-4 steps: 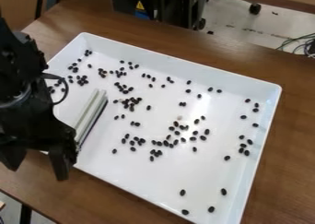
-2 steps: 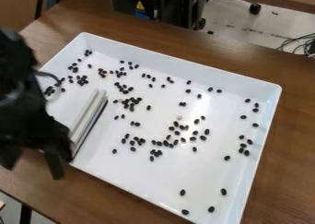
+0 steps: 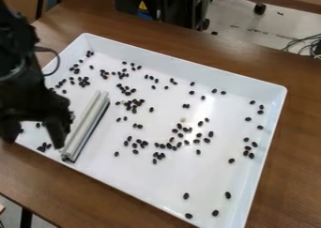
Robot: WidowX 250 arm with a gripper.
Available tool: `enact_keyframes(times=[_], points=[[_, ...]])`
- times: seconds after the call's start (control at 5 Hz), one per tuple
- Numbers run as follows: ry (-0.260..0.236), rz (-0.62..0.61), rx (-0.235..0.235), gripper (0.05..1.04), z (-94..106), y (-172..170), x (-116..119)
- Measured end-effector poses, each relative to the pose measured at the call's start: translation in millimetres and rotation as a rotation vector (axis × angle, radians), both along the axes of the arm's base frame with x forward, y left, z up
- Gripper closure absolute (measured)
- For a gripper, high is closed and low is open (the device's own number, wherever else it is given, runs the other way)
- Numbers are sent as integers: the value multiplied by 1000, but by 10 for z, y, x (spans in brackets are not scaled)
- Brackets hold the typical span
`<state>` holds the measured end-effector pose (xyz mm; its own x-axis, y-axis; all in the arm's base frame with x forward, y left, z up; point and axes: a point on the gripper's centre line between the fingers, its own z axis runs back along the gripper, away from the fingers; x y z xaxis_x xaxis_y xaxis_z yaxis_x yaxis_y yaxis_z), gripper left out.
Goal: Sweep into pile
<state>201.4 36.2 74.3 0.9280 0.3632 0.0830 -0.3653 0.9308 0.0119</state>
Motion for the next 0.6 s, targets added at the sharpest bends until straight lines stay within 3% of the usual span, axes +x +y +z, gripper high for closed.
enact_keyframes(times=[0.2,0.4,0.6], points=[[-41,-31,-60,83,-216,-7,271],[-52,-47,-67,83,-355,-4,380],[-18,-45,-47,83,-498,-7,451]])
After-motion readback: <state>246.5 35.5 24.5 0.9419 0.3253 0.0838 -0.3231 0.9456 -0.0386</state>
